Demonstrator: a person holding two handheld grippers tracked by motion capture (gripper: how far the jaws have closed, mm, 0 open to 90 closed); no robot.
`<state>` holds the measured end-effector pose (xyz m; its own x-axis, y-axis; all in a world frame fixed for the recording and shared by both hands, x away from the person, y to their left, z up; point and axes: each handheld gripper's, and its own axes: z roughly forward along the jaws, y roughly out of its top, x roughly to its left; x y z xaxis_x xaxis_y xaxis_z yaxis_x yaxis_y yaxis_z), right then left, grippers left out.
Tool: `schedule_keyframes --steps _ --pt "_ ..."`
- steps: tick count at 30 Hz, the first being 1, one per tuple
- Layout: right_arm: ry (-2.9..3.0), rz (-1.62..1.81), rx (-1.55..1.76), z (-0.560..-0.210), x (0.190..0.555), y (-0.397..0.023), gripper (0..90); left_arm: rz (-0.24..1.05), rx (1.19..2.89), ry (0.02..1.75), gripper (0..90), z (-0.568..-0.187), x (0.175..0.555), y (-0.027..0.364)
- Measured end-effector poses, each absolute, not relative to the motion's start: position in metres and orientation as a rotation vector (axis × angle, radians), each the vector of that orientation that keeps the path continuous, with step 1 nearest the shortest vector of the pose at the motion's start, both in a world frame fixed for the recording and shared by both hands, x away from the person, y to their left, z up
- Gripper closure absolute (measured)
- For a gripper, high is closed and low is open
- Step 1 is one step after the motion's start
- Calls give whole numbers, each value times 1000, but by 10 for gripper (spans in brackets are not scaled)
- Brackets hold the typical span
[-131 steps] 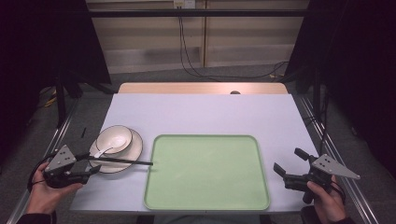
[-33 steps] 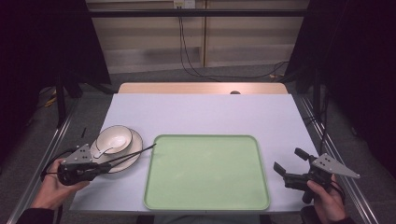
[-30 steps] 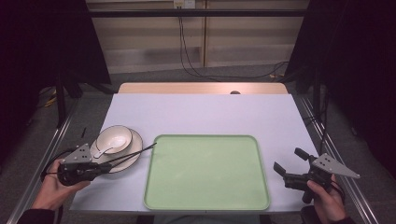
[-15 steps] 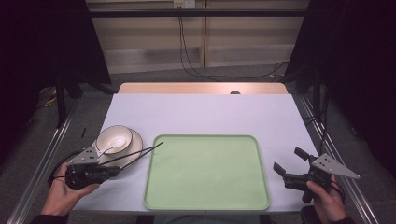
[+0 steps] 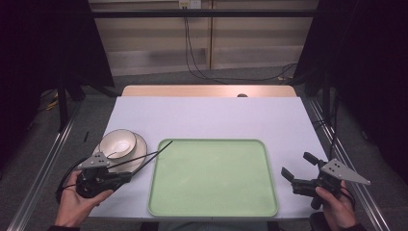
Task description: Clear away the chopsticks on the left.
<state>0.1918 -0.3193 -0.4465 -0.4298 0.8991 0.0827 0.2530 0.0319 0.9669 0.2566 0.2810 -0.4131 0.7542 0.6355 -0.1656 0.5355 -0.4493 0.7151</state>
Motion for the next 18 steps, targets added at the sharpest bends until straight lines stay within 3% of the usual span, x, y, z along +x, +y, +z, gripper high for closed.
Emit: schedule_keyframes --steps 7,18 --pt "1735 1430 1169 -446 192 -319 0 156 2154 896 860 -412 253 260" --pt "1739 1431 1168 -446 190 -319 1 187 2092 1068 860 -419 247 239"
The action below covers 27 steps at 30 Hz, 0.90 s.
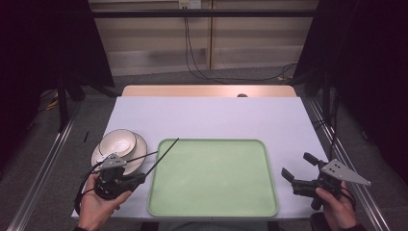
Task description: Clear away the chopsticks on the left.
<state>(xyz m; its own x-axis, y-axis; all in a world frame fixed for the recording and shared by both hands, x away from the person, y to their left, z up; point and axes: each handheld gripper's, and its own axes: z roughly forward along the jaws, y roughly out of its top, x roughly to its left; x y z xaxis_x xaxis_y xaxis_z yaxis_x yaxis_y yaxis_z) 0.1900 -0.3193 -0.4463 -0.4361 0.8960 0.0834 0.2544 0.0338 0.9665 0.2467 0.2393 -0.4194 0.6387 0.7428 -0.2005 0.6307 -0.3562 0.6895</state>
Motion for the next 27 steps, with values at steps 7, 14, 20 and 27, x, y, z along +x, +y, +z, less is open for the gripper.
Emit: schedule_keyframes --steps 7,14,20,27 --pt "1739 1430 1172 -446 190 -319 1 220 2079 1186 860 -422 244 219" --pt "1735 1429 1170 -447 191 -319 1 200 2068 1247 861 -426 246 205" --pt "1746 1423 1164 -447 190 -319 1 201 2041 1324 861 -428 248 194" --pt "1745 1425 1163 -447 190 -319 1 194 2058 1400 861 -439 249 184"
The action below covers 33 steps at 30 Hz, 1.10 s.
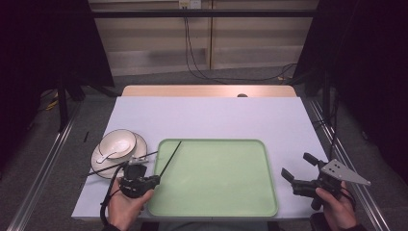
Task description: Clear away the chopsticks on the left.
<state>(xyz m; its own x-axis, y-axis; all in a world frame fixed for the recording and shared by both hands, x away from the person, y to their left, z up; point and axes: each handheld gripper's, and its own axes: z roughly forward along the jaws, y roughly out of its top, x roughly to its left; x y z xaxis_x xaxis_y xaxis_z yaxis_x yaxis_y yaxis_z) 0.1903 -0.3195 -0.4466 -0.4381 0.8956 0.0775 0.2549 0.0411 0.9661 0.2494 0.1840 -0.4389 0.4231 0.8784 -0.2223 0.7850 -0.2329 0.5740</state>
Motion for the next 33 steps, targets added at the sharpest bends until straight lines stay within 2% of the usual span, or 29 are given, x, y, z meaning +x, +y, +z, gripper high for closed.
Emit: schedule_keyframes --steps 15,30,33 --pt "1743 1428 1167 -447 190 -319 2 179 2076 1415 860 -450 258 170" --pt "1750 1428 1169 -447 189 -320 2 170 2096 1393 850 -458 260 172" --pt "1750 1428 1171 -447 189 -320 3 175 2099 1358 787 -458 260 173"
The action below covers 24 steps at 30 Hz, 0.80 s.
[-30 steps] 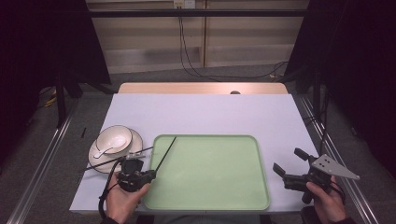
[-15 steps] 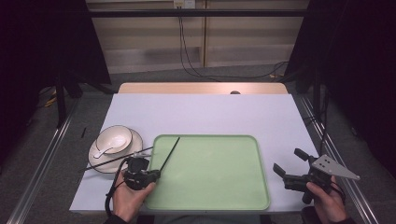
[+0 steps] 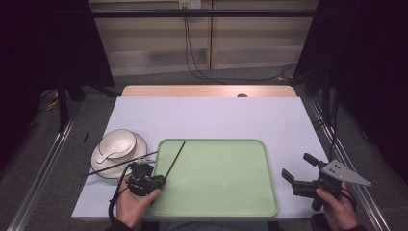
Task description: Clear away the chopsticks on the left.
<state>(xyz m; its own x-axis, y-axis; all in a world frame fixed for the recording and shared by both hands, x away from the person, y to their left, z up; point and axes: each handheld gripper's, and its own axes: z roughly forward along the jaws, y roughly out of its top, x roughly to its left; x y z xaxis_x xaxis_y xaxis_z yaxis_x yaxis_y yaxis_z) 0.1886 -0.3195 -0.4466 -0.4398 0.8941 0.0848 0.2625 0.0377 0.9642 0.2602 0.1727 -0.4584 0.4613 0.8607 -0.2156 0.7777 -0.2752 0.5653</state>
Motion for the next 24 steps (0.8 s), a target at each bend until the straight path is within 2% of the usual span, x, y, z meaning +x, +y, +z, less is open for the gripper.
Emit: schedule_keyframes --steps 2,5,6,7,8,11,13,14,15,19,24 --pt "1750 1429 1168 -447 189 -320 10 189 2084 1348 762 -456 259 174" --pt "1750 1429 1168 -447 189 -320 8 219 2061 1316 676 -453 259 176" --pt "1750 1429 1168 -447 189 -320 8 216 2055 1298 676 -452 258 177" --pt "1751 1431 1164 -447 189 -320 7 231 2031 1286 591 -451 258 178" --pt "1750 1432 1165 -447 189 -320 7 251 2044 1265 542 -450 258 180" --pt "1748 1437 1167 -446 189 -319 7 296 2044 1210 493 -448 257 185" --pt "1743 1446 1150 -446 188 -320 4 313 2042 1193 421 -447 255 189" --pt "1741 1450 1145 -446 188 -319 3 333 2041 1177 335 -446 254 190" --pt "1746 1448 1144 -446 189 -319 3 360 2016 1154 306 -444 252 193" --pt "1754 1443 1144 -446 190 -318 3 376 2010 1066 279 -438 249 199" --pt "1747 1447 1140 -446 190 -319 4 309 2008 947 223 -436 239 213"
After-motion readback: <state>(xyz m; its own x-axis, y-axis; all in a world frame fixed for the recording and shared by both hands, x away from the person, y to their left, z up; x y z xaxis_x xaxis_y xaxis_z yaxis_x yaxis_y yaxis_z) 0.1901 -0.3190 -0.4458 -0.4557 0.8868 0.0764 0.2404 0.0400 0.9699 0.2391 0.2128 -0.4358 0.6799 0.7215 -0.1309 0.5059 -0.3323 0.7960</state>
